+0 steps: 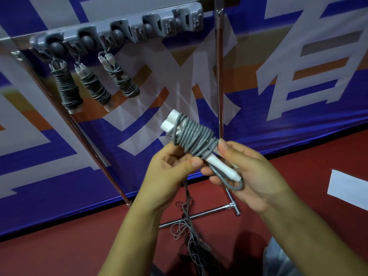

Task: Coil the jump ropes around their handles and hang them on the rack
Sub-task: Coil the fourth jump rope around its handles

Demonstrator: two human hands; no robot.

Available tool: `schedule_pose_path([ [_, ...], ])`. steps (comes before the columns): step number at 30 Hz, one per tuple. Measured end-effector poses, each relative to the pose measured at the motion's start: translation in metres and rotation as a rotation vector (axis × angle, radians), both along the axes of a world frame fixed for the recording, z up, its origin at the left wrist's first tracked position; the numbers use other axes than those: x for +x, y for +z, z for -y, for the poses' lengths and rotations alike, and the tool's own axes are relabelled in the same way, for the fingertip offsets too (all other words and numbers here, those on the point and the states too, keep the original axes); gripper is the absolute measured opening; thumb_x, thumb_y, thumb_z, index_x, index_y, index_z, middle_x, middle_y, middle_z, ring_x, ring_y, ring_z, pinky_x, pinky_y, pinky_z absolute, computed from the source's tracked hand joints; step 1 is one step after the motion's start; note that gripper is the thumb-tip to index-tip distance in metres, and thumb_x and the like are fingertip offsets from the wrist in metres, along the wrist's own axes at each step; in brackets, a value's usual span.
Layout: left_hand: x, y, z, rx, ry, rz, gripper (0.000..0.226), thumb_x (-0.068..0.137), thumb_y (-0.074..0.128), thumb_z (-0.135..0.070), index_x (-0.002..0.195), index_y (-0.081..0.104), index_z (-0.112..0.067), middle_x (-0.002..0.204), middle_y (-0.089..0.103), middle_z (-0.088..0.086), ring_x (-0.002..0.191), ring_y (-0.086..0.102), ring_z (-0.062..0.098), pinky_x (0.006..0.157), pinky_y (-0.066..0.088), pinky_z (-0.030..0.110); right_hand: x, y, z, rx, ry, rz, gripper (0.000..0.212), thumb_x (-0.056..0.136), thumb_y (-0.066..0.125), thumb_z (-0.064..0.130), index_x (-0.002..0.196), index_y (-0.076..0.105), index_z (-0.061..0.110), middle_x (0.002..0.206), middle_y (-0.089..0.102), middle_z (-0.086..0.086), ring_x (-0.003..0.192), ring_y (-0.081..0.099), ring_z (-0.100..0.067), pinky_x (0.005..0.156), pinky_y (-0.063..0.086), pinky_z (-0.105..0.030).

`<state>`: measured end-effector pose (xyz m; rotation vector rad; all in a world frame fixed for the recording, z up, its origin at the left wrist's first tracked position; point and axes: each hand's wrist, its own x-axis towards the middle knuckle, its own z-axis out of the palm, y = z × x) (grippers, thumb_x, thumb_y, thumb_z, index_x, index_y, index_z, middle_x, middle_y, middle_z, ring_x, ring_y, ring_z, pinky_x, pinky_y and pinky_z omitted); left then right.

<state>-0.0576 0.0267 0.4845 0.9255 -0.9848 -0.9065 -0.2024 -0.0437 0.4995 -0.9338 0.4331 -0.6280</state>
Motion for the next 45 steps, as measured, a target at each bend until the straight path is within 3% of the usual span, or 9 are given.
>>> schedule_pose_path([
  [4,-0.001,0.002,-0.001,0.046,0.106,0.027,0.04,0.064,0.076,-0.003,0.101,0.065,-0.006,0.096,0.073,0.007,0.089,0.069,0.019,0.076,0.053,0.024,0.001,-0.005,0.006,-0.073,0.014,-0.042,0.032,0.076,0.058,0.032,0.094,0.066,0.007,0.081,0.073,-0.012,0.069,0.071,-0.021,0.059,0.057,-0.028],
  [10,-0.017,0.006,-0.002,0.13,0.337,0.12,0.033,0.067,0.081,-0.012,0.097,0.067,-0.016,0.088,0.072,0.0,0.082,0.064,0.014,0.071,0.054,0.022,0.004,-0.031,0.003,-0.789,-0.311,-0.232,0.059,0.072,0.077,0.044,0.119,0.042,0.052,0.124,0.054,0.021,0.117,0.052,0.007,0.092,0.044,-0.016],
  [13,-0.025,0.009,-0.002,0.14,0.407,0.172,0.028,0.07,0.078,-0.021,0.095,0.066,-0.019,0.08,0.066,0.004,0.073,0.055,0.018,0.061,0.048,0.024,0.007,-0.044,0.004,-1.149,-0.343,-0.311,0.071,0.07,0.074,0.031,0.13,0.037,0.043,0.126,0.038,0.03,0.118,0.039,0.018,0.095,0.032,-0.002],
  [18,-0.036,0.013,0.001,0.176,0.41,0.121,0.03,0.076,0.074,-0.011,0.101,0.059,-0.014,0.076,0.067,-0.004,0.051,0.05,0.009,0.048,0.043,0.022,0.011,-0.051,0.011,-1.215,-0.577,-0.305,0.057,0.076,0.068,0.017,0.128,0.048,0.03,0.115,0.055,0.017,0.106,0.06,-0.007,0.088,0.045,-0.013],
  [25,-0.023,0.015,-0.004,0.207,0.221,0.015,0.047,0.069,0.076,-0.012,0.109,0.052,-0.005,0.086,0.065,-0.002,0.055,0.054,0.008,0.048,0.042,0.019,0.005,-0.051,0.012,-1.356,-0.582,-0.192,0.048,0.089,0.056,0.029,0.131,0.051,0.006,0.115,0.058,0.007,0.105,0.058,-0.004,0.092,0.042,-0.007],
  [29,-0.016,0.015,-0.007,0.22,0.025,-0.194,0.031,0.073,0.062,-0.004,0.101,0.05,-0.006,0.08,0.064,0.001,0.058,0.056,0.011,0.048,0.044,0.018,0.003,-0.053,0.012,-1.315,-0.65,-0.128,0.043,0.094,0.052,0.03,0.127,0.051,0.003,0.111,0.061,0.002,0.1,0.059,-0.002,0.09,0.043,-0.007],
  [33,-0.013,0.013,-0.004,0.378,-0.094,-0.34,0.046,0.075,0.062,-0.009,0.117,0.054,0.004,0.09,0.063,0.01,0.055,0.055,0.009,0.046,0.043,0.016,0.005,-0.05,0.014,-1.193,-0.666,-0.11,0.036,0.089,0.056,0.02,0.122,0.057,0.007,0.106,0.064,0.003,0.101,0.058,0.009,0.087,0.043,-0.007],
  [38,-0.011,0.005,0.0,0.51,-0.22,-0.372,0.024,0.073,0.07,-0.02,0.083,0.071,0.002,0.082,0.067,0.015,0.043,0.043,0.004,0.039,0.034,0.012,0.003,-0.037,0.016,-0.782,-0.582,-0.089,0.028,0.084,0.062,0.039,0.112,0.064,0.037,0.103,0.071,0.016,0.098,0.068,-0.007,0.086,0.053,-0.023],
  [45,-0.019,0.008,0.005,0.455,-0.266,-0.337,0.034,0.085,0.05,-0.037,0.093,0.076,-0.016,0.058,0.062,0.006,0.033,0.03,0.001,0.036,0.021,0.012,0.005,-0.029,0.013,-0.573,-0.545,-0.038,0.022,0.087,0.063,0.007,0.096,0.07,0.025,0.089,0.075,0.009,0.086,0.07,-0.009,0.075,0.053,-0.018],
])
